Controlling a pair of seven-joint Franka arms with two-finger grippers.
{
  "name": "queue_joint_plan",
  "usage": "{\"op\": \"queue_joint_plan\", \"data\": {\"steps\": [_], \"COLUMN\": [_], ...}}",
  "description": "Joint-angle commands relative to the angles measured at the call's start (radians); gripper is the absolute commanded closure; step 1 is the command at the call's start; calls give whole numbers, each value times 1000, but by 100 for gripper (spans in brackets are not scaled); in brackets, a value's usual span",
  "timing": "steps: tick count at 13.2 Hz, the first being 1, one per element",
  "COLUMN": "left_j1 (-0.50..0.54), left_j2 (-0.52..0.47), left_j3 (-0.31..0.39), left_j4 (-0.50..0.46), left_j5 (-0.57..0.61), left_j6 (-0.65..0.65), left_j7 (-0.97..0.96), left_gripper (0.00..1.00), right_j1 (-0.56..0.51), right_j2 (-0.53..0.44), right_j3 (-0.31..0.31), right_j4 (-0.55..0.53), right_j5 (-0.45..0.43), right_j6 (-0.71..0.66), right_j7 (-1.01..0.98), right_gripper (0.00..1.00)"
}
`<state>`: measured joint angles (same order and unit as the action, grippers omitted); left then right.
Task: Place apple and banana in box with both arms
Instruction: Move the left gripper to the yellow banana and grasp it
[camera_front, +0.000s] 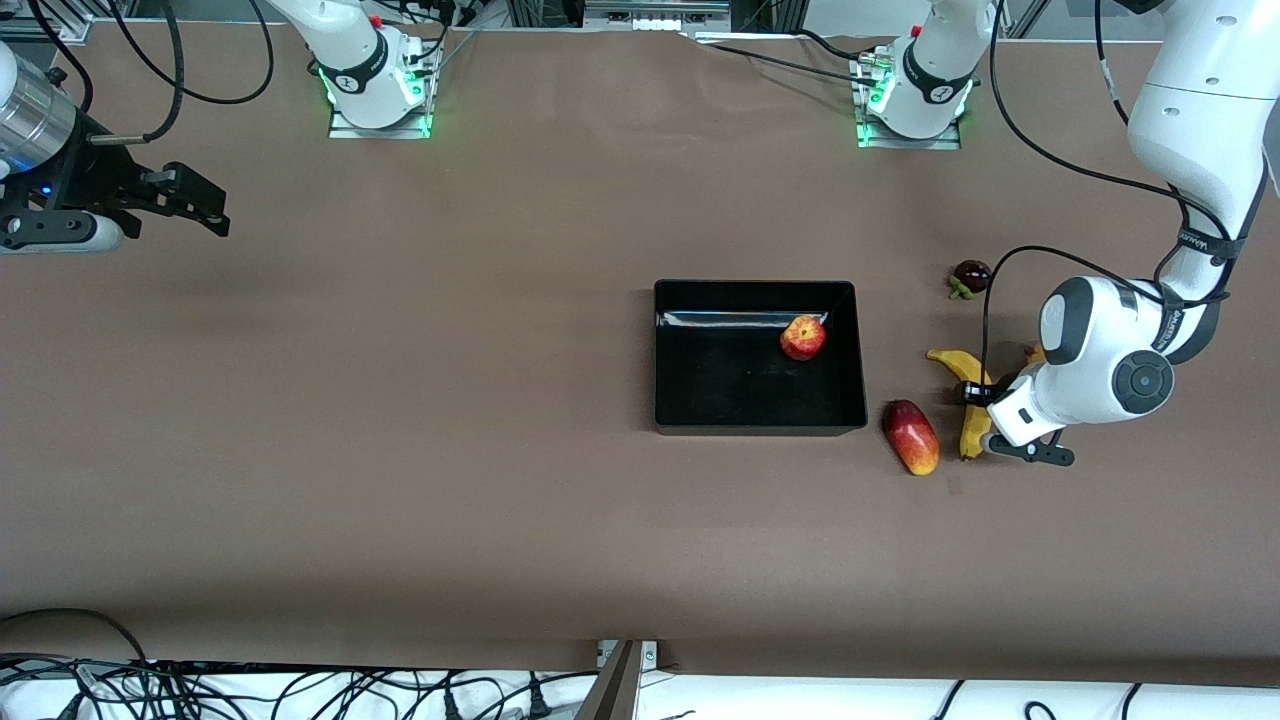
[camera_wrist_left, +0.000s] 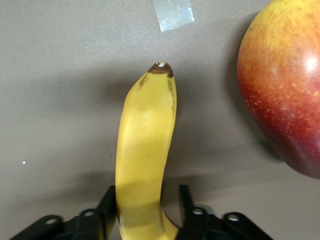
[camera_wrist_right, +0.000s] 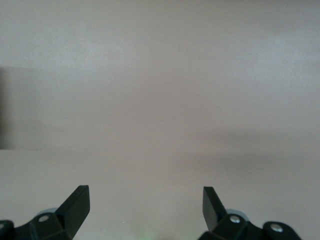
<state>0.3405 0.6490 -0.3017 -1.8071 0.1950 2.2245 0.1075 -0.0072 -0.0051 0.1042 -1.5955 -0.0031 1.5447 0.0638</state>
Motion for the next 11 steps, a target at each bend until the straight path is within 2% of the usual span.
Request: {"op": "queue_joint_plan", "data": {"steps": [1,3,5,6,8,9,10,11], "left_j1": [14,12,-1,-6,-11,-21,-50,-96], "left_j2": [-46,-103,-141,-144,-144,-143,-138,-125], "left_j3": [-10,-17,-30,-63,-181,-250,-282,-286], "left_j4": [-15,14,113,180,283,301,322,343], "left_j5": [18,18,15,6,7,17,6,4], "left_j6": [-61,-173,-352,-453,-609,-617,-615,-608], "left_j7": [12,1,-3,-11,-101,-142,-190,-254], "left_gripper": [100,100,100,100,100,100,100,100], "right_j1": [-11,-11,-11,-11,-10,-10,-10,-10], "right_j2": [8,8,8,8,7,7,7,7], "right_j3": [12,12,12,12,17,19,19,19], "right_j4": [20,20,20,20,20,20,20,22], "right_j5": [-5,-2,0,2,2,0,2,0], "right_j6": [-9,-9,-8,-6,-5,-5,-5,-5], "right_j7": [7,8,8,8,7,7,7,7], "right_gripper": [0,0,0,0,0,0,0,0]}}
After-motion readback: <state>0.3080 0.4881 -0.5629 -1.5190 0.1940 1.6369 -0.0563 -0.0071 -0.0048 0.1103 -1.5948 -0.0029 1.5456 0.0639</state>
